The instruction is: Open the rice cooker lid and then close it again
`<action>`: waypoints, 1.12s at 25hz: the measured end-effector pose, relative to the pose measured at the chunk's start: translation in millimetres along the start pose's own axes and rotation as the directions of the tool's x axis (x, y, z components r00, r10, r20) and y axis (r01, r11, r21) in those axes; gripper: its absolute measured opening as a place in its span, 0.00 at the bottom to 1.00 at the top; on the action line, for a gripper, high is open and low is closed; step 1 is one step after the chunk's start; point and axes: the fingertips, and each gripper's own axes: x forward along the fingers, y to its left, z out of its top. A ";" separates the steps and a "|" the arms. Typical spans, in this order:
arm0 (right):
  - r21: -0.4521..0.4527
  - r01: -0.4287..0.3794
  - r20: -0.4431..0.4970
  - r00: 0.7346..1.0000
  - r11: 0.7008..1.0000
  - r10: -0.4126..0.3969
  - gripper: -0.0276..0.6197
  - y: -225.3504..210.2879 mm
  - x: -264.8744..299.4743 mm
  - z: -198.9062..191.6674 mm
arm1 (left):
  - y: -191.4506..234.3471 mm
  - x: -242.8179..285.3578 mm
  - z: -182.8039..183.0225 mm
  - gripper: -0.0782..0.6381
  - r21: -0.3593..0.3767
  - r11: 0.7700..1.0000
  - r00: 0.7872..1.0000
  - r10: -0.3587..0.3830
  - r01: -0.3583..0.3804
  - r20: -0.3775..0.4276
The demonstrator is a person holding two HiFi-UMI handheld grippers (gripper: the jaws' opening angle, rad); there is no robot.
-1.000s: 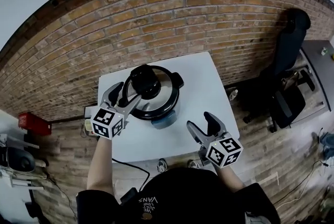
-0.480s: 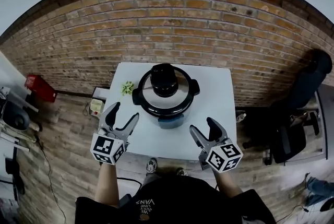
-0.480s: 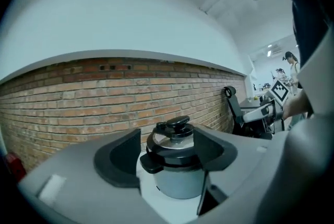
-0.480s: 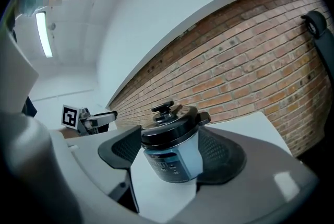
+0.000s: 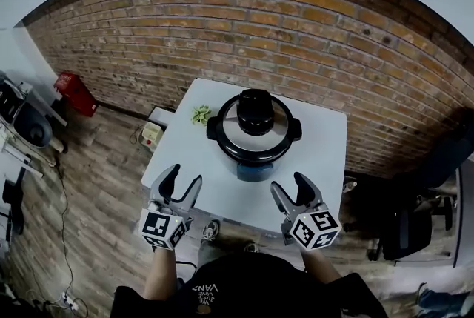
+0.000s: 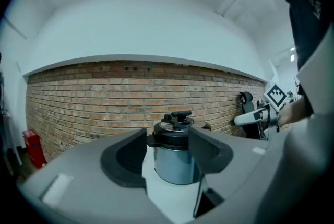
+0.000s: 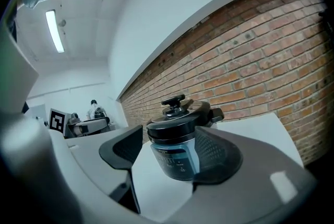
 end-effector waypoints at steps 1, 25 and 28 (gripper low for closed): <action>-0.004 -0.009 -0.004 1.000 1.000 0.009 0.53 2.4 0.1 -1.9 | -1.7 -4.8 -4.6 0.44 -0.005 1.000 1.000 0.011 -0.011 -0.005; -0.109 -0.081 -0.098 0.993 0.991 0.070 0.05 18.4 -20.9 -31.2 | -69.4 -17.6 -42.8 0.11 0.013 1.000 0.996 -0.022 0.023 -0.088; -0.110 -0.077 -0.097 0.993 0.991 0.066 0.05 17.9 -21.6 -30.8 | -71.2 -18.4 -42.0 0.11 0.022 0.999 0.996 -0.034 0.036 -0.088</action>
